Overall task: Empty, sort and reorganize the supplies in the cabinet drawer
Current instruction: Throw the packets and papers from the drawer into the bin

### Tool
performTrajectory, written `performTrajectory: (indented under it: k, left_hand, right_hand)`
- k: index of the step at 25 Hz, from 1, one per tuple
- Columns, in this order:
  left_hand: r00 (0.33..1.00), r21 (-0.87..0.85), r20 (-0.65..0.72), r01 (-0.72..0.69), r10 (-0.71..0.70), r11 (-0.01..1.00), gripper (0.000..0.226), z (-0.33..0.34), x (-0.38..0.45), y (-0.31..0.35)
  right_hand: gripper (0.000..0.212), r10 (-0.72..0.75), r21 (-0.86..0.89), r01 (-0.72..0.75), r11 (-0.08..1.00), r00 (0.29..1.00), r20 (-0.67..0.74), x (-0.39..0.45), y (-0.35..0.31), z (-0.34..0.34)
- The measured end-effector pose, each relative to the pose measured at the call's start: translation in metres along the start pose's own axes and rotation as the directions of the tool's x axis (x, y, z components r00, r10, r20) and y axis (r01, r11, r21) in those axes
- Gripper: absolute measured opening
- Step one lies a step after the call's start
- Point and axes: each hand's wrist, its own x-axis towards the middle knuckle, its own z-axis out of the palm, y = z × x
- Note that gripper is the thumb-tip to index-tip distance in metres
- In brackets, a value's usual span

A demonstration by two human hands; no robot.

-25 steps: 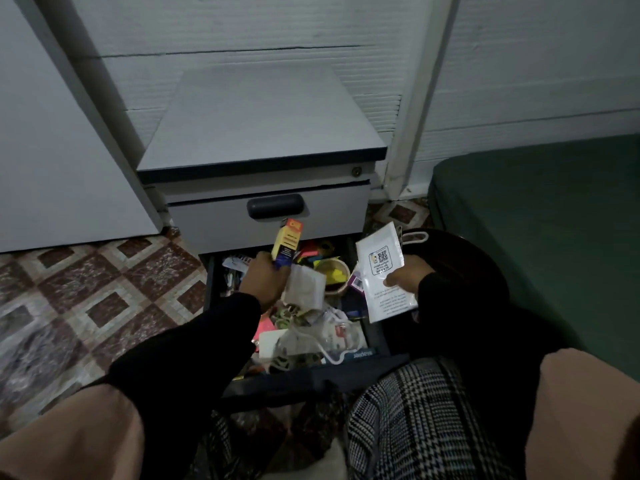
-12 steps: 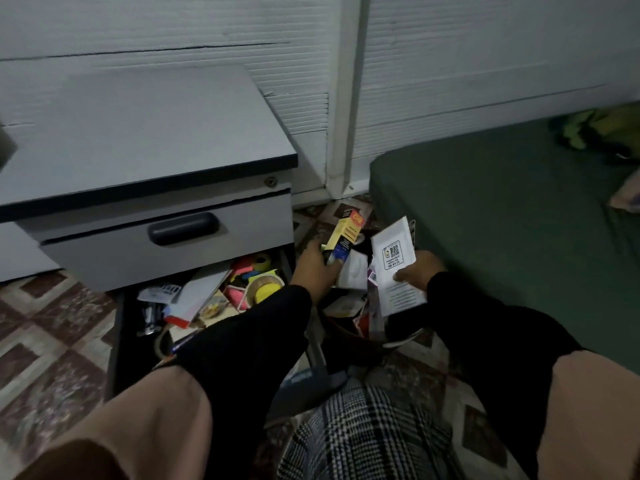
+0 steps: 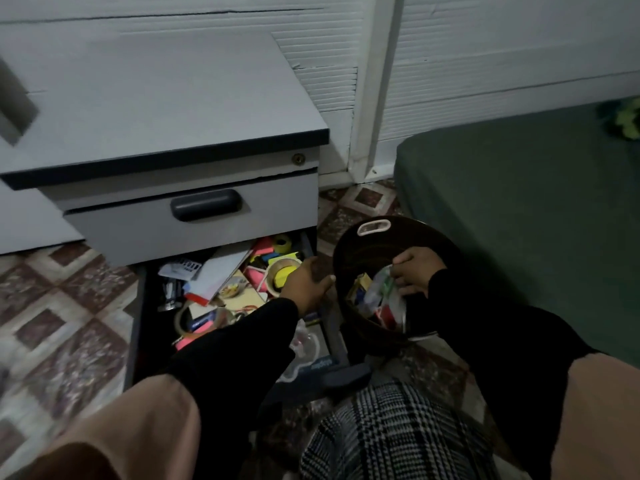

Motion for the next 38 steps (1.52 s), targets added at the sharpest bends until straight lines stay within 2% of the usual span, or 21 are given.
performTrajectory:
  k: [7, 12, 15, 17, 19, 21, 24, 27, 30, 33, 35, 38]
  left_hand:
    - [0.985, 0.043, -0.096, 0.151, -0.146, 0.988, 0.059, -0.07, -0.017, -0.089]
    - [0.978, 0.225, -0.146, 0.182, -0.152, 0.957, 0.054, -0.11, -0.018, -0.138]
    - [0.985, 0.352, -0.125, 0.155, -0.118, 0.923, 0.053, -0.119, -0.013, -0.155]
    - [0.993, 0.457, -0.076, 0.116, -0.091, 0.882, 0.056, -0.12, -0.007, -0.163]
    - [0.997, 0.529, -0.056, 0.081, -0.06, 0.845, 0.058, -0.117, 0.005, -0.169]
    - [0.997, 0.572, -0.056, 0.075, -0.052, 0.817, 0.062, -0.112, 0.019, -0.172]
    - [0.987, 0.586, -0.096, 0.16, -0.129, 0.794, 0.069, -0.103, 0.031, -0.171]
    - [0.976, 0.607, -0.092, 0.211, -0.196, 0.766, 0.059, -0.1, 0.034, -0.173]
    - [0.974, 0.623, -0.075, 0.213, -0.214, 0.753, 0.059, -0.101, 0.033, -0.178]
    - [0.971, 0.592, -0.112, 0.236, -0.212, 0.77, 0.07, -0.104, 0.032, -0.178]
    - [0.965, 0.539, -0.11, 0.26, -0.239, 0.801, 0.084, -0.105, 0.03, -0.177]
    - [0.94, 0.358, -0.075, 0.338, -0.334, 0.87, 0.099, -0.105, 0.028, -0.177]
  right_hand:
    - [0.028, -0.127, -0.178, 0.156, 0.972, 0.979, 0.161, -0.001, -0.029, 0.106]
    - [0.028, -0.179, -0.273, 0.245, 0.93, 0.953, 0.246, 0.004, -0.03, 0.169]
    - [0.026, -0.218, -0.38, 0.321, 0.868, 0.932, 0.289, 0.007, -0.025, 0.193]
    - [0.026, -0.232, -0.507, 0.384, 0.772, 0.912, 0.337, 0.009, -0.021, 0.202]
    - [0.035, -0.207, -0.599, 0.418, 0.683, 0.897, 0.391, 0.01, -0.018, 0.204]
    - [0.044, -0.178, -0.604, 0.417, 0.679, 0.892, 0.415, 0.012, -0.013, 0.207]
    - [0.052, -0.16, -0.611, 0.37, 0.7, 0.915, 0.37, 0.017, -0.005, 0.216]
    - [0.047, -0.161, -0.632, 0.367, 0.682, 0.919, 0.36, 0.015, -0.001, 0.221]
    - [0.06, -0.11, -0.673, 0.311, 0.671, 0.939, 0.325, 0.016, 0.003, 0.227]
    - [0.041, -0.098, -0.672, 0.288, 0.682, 0.947, 0.306, 0.022, 0.004, 0.229]
    - [0.046, -0.087, -0.613, 0.256, 0.748, 0.952, 0.292, 0.022, 0.001, 0.224]
    - [0.046, -0.11, -0.526, 0.231, 0.819, 0.962, 0.251, 0.018, -0.001, 0.216]
